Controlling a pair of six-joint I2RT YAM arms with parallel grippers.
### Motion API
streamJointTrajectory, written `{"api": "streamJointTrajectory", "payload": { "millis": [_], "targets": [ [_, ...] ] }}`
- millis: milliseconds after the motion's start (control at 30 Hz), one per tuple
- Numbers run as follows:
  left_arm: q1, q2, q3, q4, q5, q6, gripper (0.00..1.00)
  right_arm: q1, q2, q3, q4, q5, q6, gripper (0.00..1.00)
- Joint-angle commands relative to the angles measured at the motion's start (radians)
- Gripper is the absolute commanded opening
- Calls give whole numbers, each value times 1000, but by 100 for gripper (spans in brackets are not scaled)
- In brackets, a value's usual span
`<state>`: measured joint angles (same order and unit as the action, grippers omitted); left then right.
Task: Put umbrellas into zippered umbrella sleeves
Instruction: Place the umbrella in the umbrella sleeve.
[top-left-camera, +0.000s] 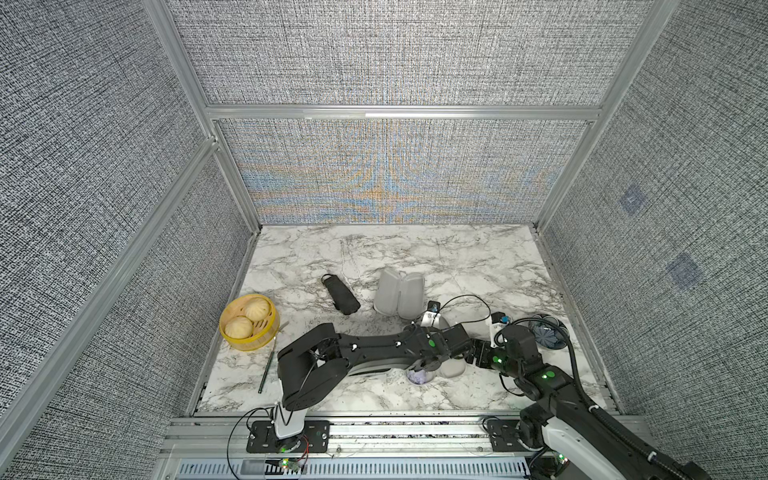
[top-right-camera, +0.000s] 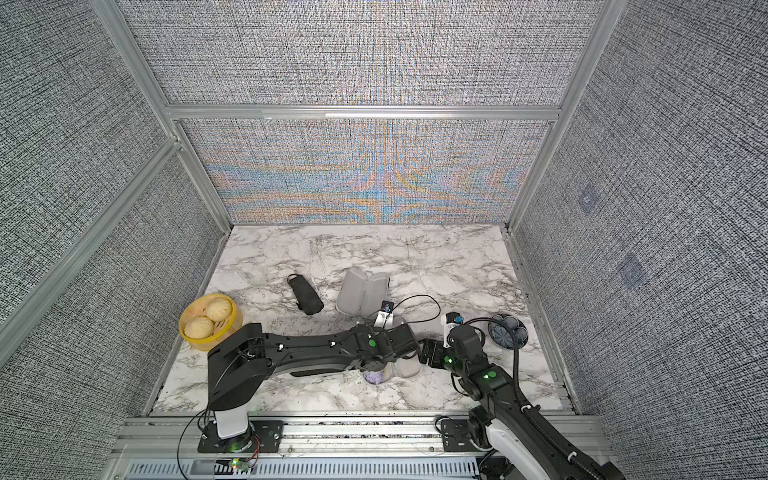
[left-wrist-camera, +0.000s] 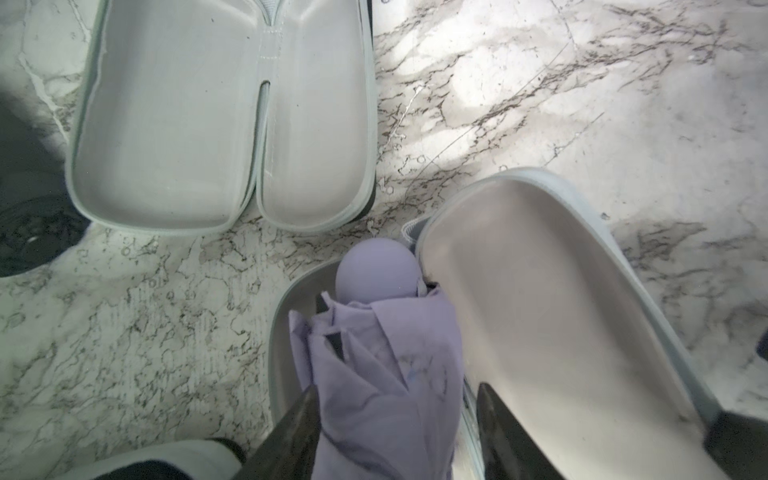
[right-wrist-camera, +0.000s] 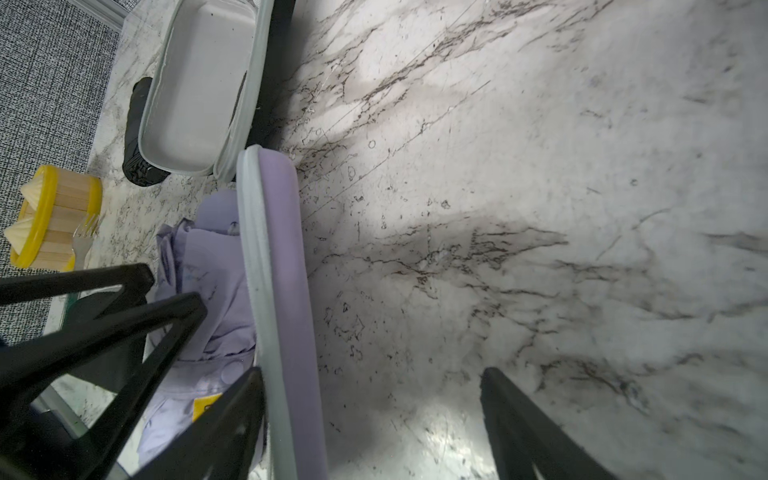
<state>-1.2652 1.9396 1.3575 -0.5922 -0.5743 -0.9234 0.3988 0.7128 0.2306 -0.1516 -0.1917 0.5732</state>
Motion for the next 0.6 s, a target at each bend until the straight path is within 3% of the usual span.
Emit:
{"api": "streamJointTrajectory", "payload": {
  "millis": [0, 167, 333, 567],
  "targets": [
    [4, 57, 49, -130, -69, -18, 53, 3, -2, 1, 1, 9, -3, 84],
    [5, 71, 77, -310, -185, -144, 47, 7, 33, 3, 33, 7, -4, 84],
    [34, 14, -67, 22, -3, 6, 46, 8, 63, 1, 73, 11, -5, 84],
    [43, 13, -35, 25, -17, 42, 54, 5, 39, -7, 141, 29, -3, 83]
  ]
}}
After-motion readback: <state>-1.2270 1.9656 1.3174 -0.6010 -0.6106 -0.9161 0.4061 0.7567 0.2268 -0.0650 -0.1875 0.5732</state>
